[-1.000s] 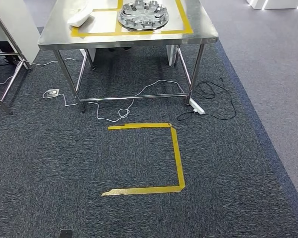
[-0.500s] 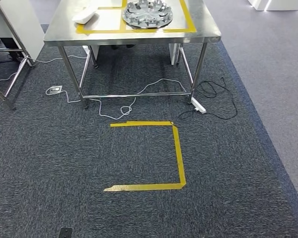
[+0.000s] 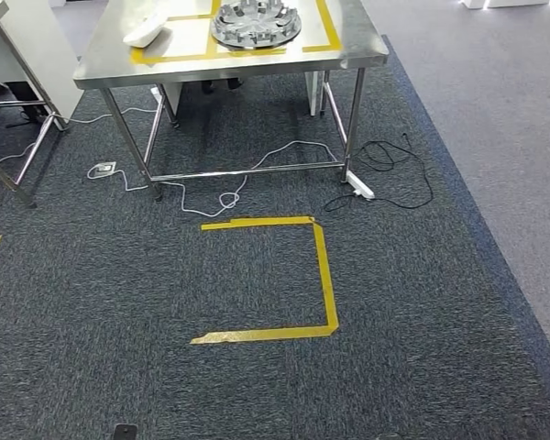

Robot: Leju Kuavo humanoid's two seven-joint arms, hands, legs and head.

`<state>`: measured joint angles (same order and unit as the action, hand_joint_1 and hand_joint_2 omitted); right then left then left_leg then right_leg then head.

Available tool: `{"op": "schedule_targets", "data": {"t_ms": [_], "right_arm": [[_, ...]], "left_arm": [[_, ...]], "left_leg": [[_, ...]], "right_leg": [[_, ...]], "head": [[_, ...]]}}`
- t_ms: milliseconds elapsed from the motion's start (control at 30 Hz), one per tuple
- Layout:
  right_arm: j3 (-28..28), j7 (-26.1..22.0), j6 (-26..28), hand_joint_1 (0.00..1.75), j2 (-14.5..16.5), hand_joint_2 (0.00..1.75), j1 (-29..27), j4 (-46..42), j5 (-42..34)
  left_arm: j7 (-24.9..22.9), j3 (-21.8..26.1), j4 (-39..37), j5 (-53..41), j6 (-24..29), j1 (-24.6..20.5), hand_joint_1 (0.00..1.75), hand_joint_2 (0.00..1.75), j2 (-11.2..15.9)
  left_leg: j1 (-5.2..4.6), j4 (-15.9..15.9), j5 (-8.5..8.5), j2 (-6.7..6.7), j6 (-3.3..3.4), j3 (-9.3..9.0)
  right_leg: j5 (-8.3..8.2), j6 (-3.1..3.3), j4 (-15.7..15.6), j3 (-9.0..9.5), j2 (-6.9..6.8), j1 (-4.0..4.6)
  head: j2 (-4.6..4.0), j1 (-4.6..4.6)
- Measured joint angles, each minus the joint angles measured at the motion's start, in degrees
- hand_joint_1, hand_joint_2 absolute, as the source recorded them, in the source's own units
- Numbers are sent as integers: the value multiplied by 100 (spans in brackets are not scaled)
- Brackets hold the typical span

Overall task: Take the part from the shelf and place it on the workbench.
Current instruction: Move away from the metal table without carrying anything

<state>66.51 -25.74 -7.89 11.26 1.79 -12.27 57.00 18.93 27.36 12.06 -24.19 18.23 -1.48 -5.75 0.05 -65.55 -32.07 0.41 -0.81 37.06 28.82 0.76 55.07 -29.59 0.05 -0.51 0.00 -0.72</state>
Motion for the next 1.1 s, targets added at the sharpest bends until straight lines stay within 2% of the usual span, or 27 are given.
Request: {"op": "schedule_targets", "data": {"t_ms": [33,67,100,133,167,200,233,267,300,367,400,433,467,533,567,600,633,667,733,767,800,900,1033,1067,1100], "right_arm": [[0,0,0,0,-1,0,-3,0,3],[0,1,0,0,-1,0,-6,1,7],[0,1,1,0,-1,0,-7,0,10],[0,2,1,0,-1,0,-8,1,14],[0,3,2,0,-1,0,-10,1,19],[-1,7,3,0,-1,0,-15,1,27],[-2,11,4,0,-1,0,-21,1,37],[-3,16,4,0,-1,0,-25,1,48],[-5,20,5,0,-2,0,-24,1,57],[-11,26,6,0,-4,0,-12,1,66],[-15,27,7,0,-6,0,-5,1,68],[-22,27,8,0,-8,0,-1,1,69],[-30,27,8,0,-12,0,-2,1,69],[-42,27,9,0,-20,0,-11,1,70],[-44,28,9,0,-24,0,-15,1,71],[-45,28,9,0,-28,0,-17,1,71],[-46,28,9,0,-31,0,-18,1,72],[-46,28,9,0,-34,0,-19,1,72],[-46,26,9,0,-42,0,-18,1,73],[-47,25,9,0,-43,0,-18,1,74],[-48,25,9,0,-44,0,-18,1,78],[-50,26,9,0,-46,0,-20,1,87],[-50,26,9,0,-45,0,-20,1,89],[-51,28,10,0,-44,0,-18,1,92],[-58,42,7,0,-44,0,-21,2,102]], "left_arm": [[3,0,-1,-7,2,1,0,0,-6],[6,0,-2,-13,2,2,0,0,-11],[8,1,-2,-18,2,4,0,0,-13],[8,1,-2,-22,3,6,0,0,-12],[8,1,-2,-26,3,5,0,0,-11],[8,1,-2,-28,3,-2,0,0,-10],[8,1,-2,-31,2,-16,0,0,-9],[8,1,-2,-32,1,-31,0,0,-9],[9,1,-2,-32,-1,-42,0,0,-8],[10,1,-3,-32,-4,-33,0,0,-8],[10,2,-3,-31,-5,-23,0,0,-8],[10,3,-4,-31,-6,-16,0,0,-5],[10,5,-4,-31,-8,-15,0,0,-3],[10,7,-5,-32,-17,-14,0,0,2],[11,7,-6,-31,-22,-9,0,0,0],[12,7,-7,-28,-26,-1,0,0,-1],[14,7,-8,-24,-26,6,0,0,-2],[17,7,-9,-20,-27,8,0,0,-3],[28,7,-9,-17,-27,-1,0,0,-9],[40,7,-9,-20,-26,-10,0,0,-13],[54,7,-9,-24,-26,-16,0,0,-15],[80,7,-10,-31,-27,-16,0,0,-19],[80,8,-11,-28,-26,-12,0,0,-16],[81,10,-11,-23,-25,-8,0,0,-14],[81,13,-11,-10,-22,-9,0,0,-17]], "left_leg": [[0,-388,-215,0,-5,92],[-1,-672,-310,-1,-1,130],[-2,-766,-284,0,10,78],[-6,-617,-165,5,27,-87],[-11,-258,-4,28,49,-352],[-24,198,109,108,75,-649],[-46,607,178,191,103,-900],[-66,889,197,255,130,-1051],[-84,1019,176,289,157,-1100],[-76,1076,206,207,225,-1065],[-62,1092,238,163,264,-1046],[-47,1107,275,124,304,-1023],[-38,1115,312,85,332,-993],[-45,1103,368,-4,356,-910],[-48,1095,394,-55,353,-872],[-48,1084,416,-107,346,-841],[-48,1074,435,-163,335,-819],[-47,1064,447,-221,324,-806],[-53,1032,464,-334,291,-776],[-55,1015,476,-387,265,-748],[-52,1001,493,-441,231,-715],[-27,996,543,-563,149,-653],[-26,990,543,-589,134,-643],[-28,962,518,-555,124,-627],[-20,505,272,-435,87,-420]], "right_leg": [[-46,16,2,-58,-11,20],[-90,25,5,-101,-21,40],[-132,32,11,-139,-41,58],[-169,34,19,-172,-61,73],[-199,32,30,-194,-88,84],[-221,24,44,-221,-124,98],[-238,8,59,-241,-159,111],[-253,-15,74,-255,-208,122],[-268,-40,86,-268,-260,132],[-285,-94,104,-290,-349,136],[-236,-126,159,-324,-325,134],[-119,-162,306,-394,-263,125],[64,-195,577,-513,-178,112],[493,-243,1367,-825,-52,86],[613,-254,1672,-933,-35,80],[629,-259,1783,-945,-25,76],[530,-258,1640,-829,-14,72],[355,-251,1286,-606,23,64],[98,-225,432,-110,287,32],[51,-206,168,45,398,21],[57,-182,47,115,469,18],[46,-124,49,123,375,43],[33,-103,33,123,335,34],[19,-81,16,124,295,23],[6,-47,1,112,168,21]], "head": [[0,1],[0,1],[0,1],[0,1],[0,1],[0,1],[0,-1],[0,-4],[0,-4],[0,-4],[0,-9],[0,-22],[0,-30],[0,-44],[0,-43],[0,-42],[0,-42],[0,-42],[0,-39],[0,-38],[0,-36],[0,-35],[0,-37],[0,-36],[0,-18]]}}
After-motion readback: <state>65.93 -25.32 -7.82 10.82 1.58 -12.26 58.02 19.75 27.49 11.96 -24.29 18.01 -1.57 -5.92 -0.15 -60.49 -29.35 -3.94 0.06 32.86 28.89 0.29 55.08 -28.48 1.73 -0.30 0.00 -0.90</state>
